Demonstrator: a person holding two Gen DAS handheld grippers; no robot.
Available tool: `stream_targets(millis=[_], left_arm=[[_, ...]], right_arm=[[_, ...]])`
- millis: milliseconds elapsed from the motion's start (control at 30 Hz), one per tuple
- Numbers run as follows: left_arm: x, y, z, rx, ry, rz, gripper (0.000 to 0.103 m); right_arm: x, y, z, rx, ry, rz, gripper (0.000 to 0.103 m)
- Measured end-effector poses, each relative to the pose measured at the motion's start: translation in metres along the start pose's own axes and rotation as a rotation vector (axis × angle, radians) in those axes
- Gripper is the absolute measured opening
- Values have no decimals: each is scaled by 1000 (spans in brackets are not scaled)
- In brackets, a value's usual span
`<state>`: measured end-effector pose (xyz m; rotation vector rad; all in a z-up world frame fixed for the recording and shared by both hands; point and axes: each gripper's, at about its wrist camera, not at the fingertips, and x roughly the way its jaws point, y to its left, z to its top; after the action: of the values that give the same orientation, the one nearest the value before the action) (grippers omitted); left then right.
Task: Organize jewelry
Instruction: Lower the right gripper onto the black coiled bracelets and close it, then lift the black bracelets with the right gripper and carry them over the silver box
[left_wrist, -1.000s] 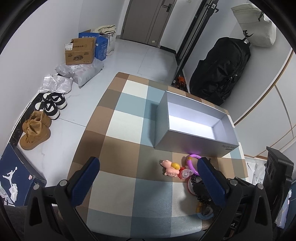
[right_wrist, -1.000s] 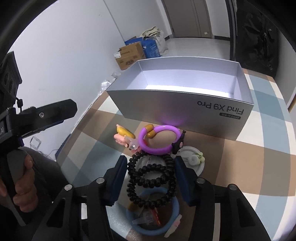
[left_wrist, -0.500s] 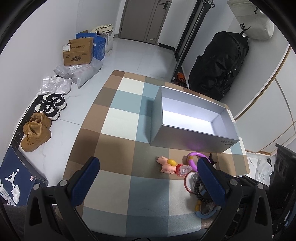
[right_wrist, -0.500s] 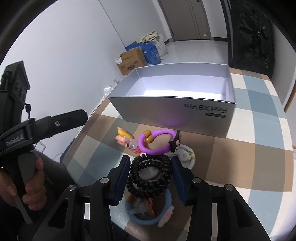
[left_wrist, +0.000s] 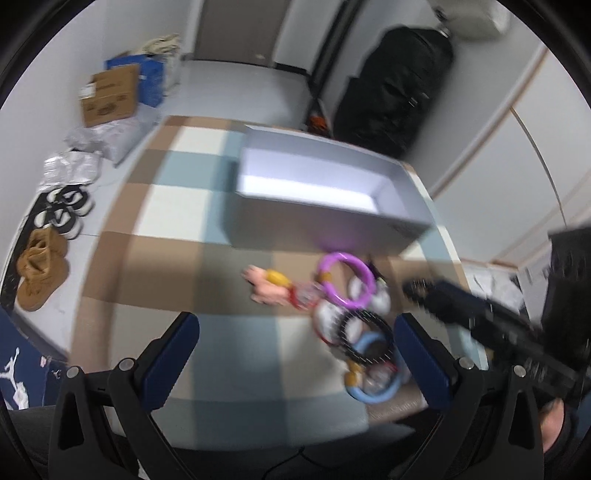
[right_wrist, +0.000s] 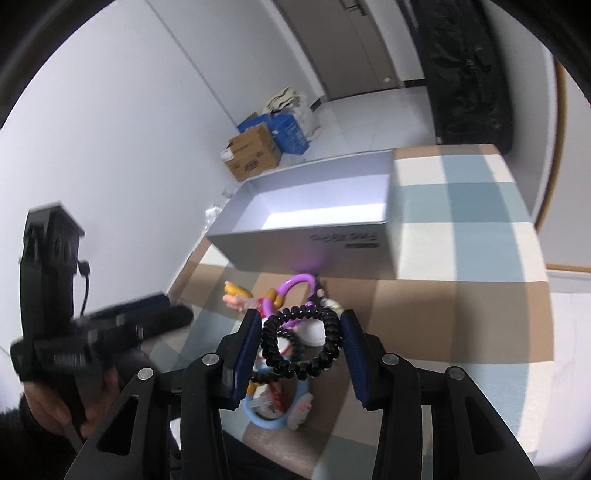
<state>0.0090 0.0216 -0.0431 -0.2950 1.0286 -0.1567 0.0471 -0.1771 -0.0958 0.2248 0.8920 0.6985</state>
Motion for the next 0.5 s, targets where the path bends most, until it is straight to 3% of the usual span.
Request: stream_targets(millis=[300,500], left_arm=[[23,-42,-8,103,118,-68,95],[40,-50,-11,93,163,15,94]], right_arm=[[-30,-30,7,109,-85,-25,43],[-44,-39,3,127,-113,-18,43]])
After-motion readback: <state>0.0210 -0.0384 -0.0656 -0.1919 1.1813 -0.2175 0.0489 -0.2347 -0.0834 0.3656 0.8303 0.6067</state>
